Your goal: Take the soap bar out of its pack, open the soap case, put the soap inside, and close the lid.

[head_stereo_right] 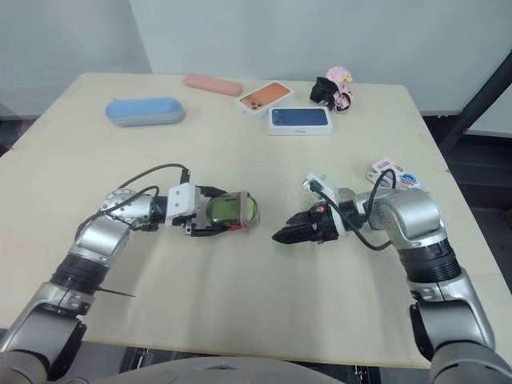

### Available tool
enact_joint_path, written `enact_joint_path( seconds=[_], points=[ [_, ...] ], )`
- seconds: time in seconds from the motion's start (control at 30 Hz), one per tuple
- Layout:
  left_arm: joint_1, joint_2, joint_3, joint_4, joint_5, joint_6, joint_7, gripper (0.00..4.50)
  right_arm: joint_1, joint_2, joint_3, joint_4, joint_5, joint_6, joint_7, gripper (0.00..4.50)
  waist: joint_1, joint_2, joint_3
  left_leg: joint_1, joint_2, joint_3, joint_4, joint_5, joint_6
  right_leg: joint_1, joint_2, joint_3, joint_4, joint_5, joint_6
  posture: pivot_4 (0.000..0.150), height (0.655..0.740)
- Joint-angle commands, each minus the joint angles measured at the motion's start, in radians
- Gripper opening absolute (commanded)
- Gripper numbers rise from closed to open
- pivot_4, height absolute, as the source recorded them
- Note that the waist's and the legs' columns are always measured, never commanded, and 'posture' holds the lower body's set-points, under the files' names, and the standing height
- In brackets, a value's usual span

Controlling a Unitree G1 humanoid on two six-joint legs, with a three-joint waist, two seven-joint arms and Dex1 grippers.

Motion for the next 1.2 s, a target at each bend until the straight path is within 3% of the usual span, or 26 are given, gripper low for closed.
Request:
enact_joint_path(
  seconds=[0.03, 0.67, 1.2],
  points=[
    [-0.007, -0.018, -0.006, -0.060, 0.007, -0.016, 0.030, 3.48, -0.008, 0.046, -0.097, -0.008, 0.118, 0.086, -0.103, 4.49, 0.011, 0.000, 0.000, 0.000, 0.000, 0.000, 0.000, 0.000, 0.000, 0.000, 0.000, 0.000, 0.000, 0.000, 0.000, 0.150, 0.7400],
    [-0.010, -0.081, -0.046, -0.081, 0.034, 0.003, 0.077, 3.48, -0.018, 0.190, -0.210, 0.123, 0.528, 0.086, -0.667, 4.49, 0.018, 0.000, 0.000, 0.000, 0.000, 0.001, 0.000, 0.000, 0.000, 0.000, 0.000, 0.001, 0.000, 0.000, 0.000, 0.150, 0.7400],
    [-0.006, -0.078, -0.060, -0.092, 0.035, 0.003, 0.085, 3.48, -0.031, 0.233, -0.242, 0.201, 0.676, 0.086, -0.863, 4.49, 0.018, 0.000, 0.000, 0.000, 0.000, 0.001, 0.000, 0.000, 0.000, 0.000, 0.000, 0.001, -0.001, 0.000, 0.000, 0.150, 0.7400]
  ],
)
